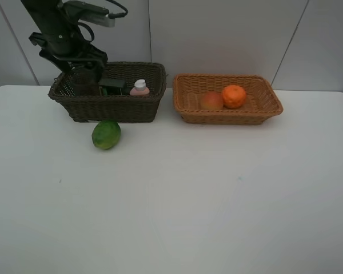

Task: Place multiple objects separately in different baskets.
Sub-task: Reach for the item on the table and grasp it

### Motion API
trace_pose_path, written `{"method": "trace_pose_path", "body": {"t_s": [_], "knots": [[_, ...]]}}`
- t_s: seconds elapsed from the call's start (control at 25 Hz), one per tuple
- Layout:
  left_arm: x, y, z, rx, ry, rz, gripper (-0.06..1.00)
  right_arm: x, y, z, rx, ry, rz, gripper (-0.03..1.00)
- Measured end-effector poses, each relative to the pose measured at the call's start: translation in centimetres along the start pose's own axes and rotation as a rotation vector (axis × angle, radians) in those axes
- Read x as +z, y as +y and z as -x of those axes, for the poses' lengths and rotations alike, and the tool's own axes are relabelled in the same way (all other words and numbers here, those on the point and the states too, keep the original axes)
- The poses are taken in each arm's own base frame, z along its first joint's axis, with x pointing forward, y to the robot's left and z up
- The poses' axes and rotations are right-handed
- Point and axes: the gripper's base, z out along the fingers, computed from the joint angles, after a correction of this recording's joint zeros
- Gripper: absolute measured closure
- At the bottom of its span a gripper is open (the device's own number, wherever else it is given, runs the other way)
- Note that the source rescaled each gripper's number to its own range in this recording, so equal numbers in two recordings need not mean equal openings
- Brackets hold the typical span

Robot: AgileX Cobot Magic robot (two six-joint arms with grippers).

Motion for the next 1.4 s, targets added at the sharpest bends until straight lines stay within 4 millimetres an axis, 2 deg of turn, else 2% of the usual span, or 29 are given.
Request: {"method": "trace_pose_path", "body": {"t_s": [0.12, 0.24, 0.48, 0.76, 0.96, 1.2, 1.4], "knots": [[-2.0, -0.6, -0.3, -0.065, 0.012, -0.009, -0.05, 0.0, 0.0, 0.0, 0.0, 0.0, 0.0, 0.19], [-2.9, -1.4, -0.8, -0.129, 0.023, -0.017, -0.05, 0.0, 0.0, 0.0, 0.0, 0.0, 0.0, 0.19], [-0.8, -4.4, -3.6, -0.145, 0.13, -0.026, -0.05, 0.0, 0.0, 0.0, 0.0, 0.0, 0.0, 0.19], [0.9, -7.5, -5.8, -0.192, 0.163, -0.036, -0.05, 0.0, 0.0, 0.0, 0.0, 0.0, 0.0, 0.19], [2.4, -8.4, -7.1, -0.181, 0.119, -0.032, -0.05, 0.0, 0.0, 0.0, 0.0, 0.0, 0.0, 0.19], [5.0, -8.8, -9.7, -0.184, 0.067, -0.07, -0.05, 0.0, 0.0, 0.0, 0.0, 0.0, 0.0, 0.19], [5.7, -8.8, -10.0, -0.122, -0.012, -0.077, -0.05, 0.0, 0.0, 0.0, 0.0, 0.0, 0.0, 0.19]]}}
